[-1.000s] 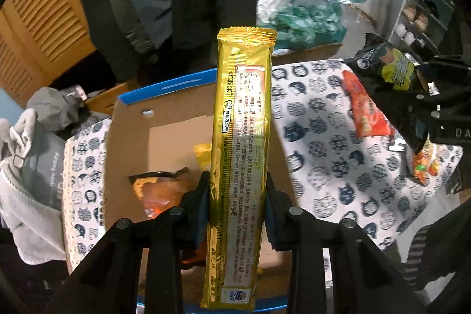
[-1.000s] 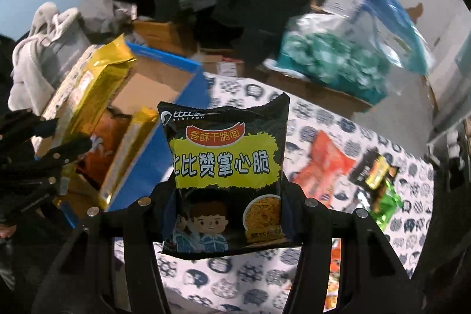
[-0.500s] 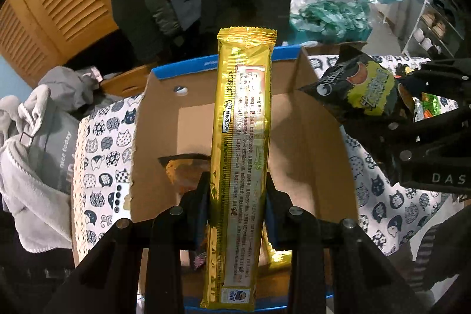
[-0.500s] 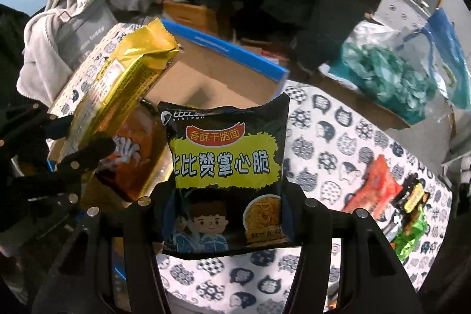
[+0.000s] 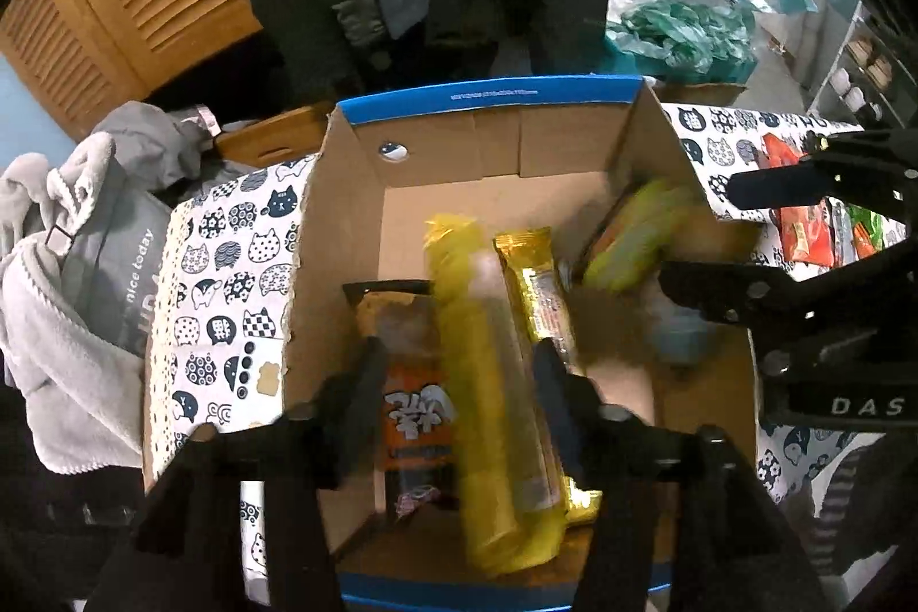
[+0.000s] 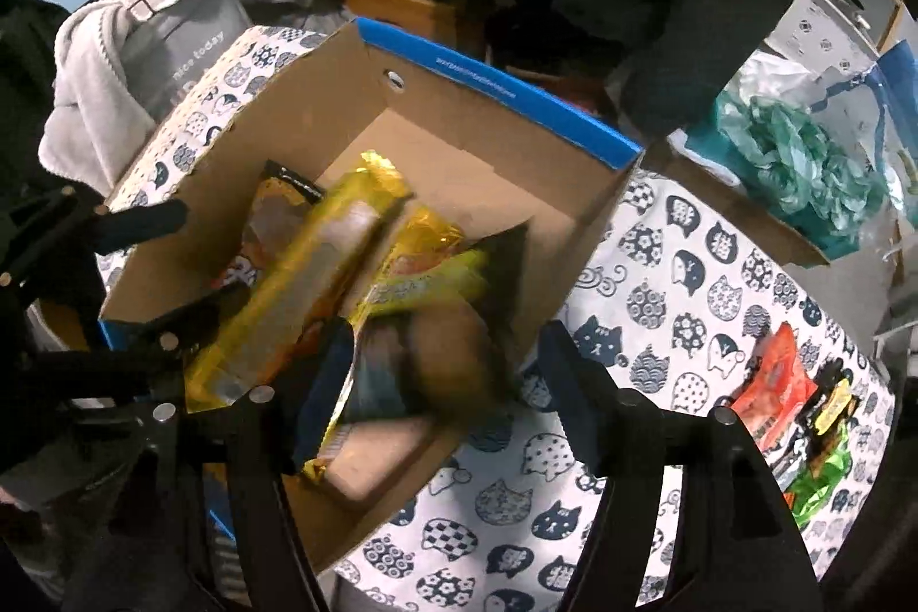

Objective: Organize snacks
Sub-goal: 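Drop both held snacks into the cardboard box and open both tools, then move both tools back over the remaining snack pile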

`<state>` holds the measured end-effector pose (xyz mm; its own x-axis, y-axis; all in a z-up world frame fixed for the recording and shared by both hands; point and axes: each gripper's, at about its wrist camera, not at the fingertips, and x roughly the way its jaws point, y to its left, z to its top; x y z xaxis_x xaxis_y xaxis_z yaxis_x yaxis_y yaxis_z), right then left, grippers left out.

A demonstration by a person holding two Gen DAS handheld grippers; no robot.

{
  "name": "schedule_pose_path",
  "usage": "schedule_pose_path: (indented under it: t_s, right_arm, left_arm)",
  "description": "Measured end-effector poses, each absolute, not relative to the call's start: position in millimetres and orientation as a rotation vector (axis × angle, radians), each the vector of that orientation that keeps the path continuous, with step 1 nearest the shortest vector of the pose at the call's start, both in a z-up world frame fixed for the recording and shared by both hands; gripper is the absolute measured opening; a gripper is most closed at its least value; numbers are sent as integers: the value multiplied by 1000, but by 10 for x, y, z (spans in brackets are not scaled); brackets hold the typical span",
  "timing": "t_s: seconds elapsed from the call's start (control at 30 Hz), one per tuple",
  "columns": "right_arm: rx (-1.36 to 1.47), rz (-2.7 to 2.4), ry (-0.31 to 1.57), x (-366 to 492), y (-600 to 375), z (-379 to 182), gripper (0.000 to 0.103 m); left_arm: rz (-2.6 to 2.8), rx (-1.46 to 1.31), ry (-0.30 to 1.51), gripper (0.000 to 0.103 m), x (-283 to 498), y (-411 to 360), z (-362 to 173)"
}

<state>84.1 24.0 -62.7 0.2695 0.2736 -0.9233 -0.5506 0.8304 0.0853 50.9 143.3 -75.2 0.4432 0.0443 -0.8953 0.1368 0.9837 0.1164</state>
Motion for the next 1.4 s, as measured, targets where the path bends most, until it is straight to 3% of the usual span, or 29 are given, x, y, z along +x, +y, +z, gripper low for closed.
schedule_pose_path:
  t_s: [0.63,1.4]
  right_arm:
    - [-266,445,1141,756,-466,-490,74]
    - [-153,221,1219,458,-2088,-762,76]
  left_arm:
    - [-131,202,1090,59,501,1107,-653]
    - [-302,347,1120,76,489,-93,-724]
